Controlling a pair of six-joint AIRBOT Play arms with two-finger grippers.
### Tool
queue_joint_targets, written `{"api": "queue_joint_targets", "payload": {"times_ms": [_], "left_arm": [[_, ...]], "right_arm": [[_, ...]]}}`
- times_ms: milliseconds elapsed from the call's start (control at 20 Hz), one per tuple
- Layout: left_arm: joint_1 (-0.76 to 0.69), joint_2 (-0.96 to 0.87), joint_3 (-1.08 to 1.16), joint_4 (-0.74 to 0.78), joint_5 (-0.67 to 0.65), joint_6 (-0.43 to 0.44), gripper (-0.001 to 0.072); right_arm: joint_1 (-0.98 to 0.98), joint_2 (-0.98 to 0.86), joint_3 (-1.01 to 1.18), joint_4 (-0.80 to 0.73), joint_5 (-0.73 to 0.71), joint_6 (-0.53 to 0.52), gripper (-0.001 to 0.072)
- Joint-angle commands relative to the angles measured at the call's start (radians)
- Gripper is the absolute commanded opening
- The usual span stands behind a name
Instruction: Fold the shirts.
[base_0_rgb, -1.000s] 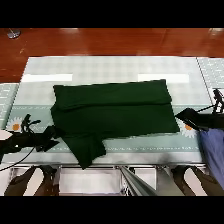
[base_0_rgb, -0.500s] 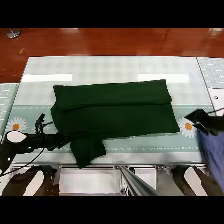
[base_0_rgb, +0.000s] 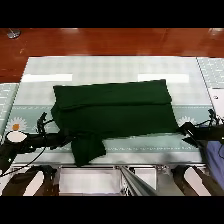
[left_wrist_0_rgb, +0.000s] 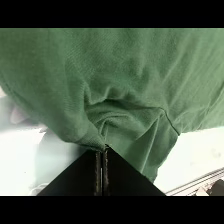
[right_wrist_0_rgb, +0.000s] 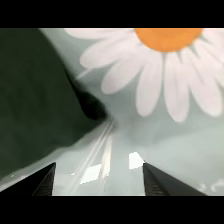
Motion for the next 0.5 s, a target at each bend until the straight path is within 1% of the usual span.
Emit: {"api": "queue_joint_targets", "payload": {"times_ms": [0, 200, 250, 300, 350, 400, 450], "left_arm": [[-0.001, 0.0, 0.0, -0.007, 0.014, 0.004, 0.0027], [-0.001, 0.0, 0.0, -0.007, 0.014, 0.004, 0.0027], [-0.001, 0.001, 0.0, -0.007, 0.013, 0.004, 0.0027], [-0.001, 0.001, 0.0, -0.008, 0.012, 0.004, 0.0027], [-0.001, 0.001, 0.0, -0.008, 0.013, 0.004, 0.0026], [-0.001, 0.0, 0.003, -0.007, 0.013, 0.004, 0.0027], [-0.001, 0.001, 0.014, -0.007, 0.012, 0.004, 0.0027]], "right_arm": [[0.018, -0.098, 0.011, 0.116, -0.095, -0.044, 0.0629], [0.018, -0.216, 0.048, 0.296, -0.141, -0.128, 0.0629], [0.018, -0.236, 0.053, 0.336, -0.138, -0.153, 0.062], [0.018, -0.252, 0.06, 0.359, -0.13, -0.174, 0.0595], [0.018, -0.262, 0.07, 0.358, -0.118, -0.189, 0.0422], [0.018, -0.263, 0.082, 0.354, -0.102, -0.224, 0.0134], [0.018, -0.263, 0.096, 0.354, -0.079, -0.267, 0.0023]]}}
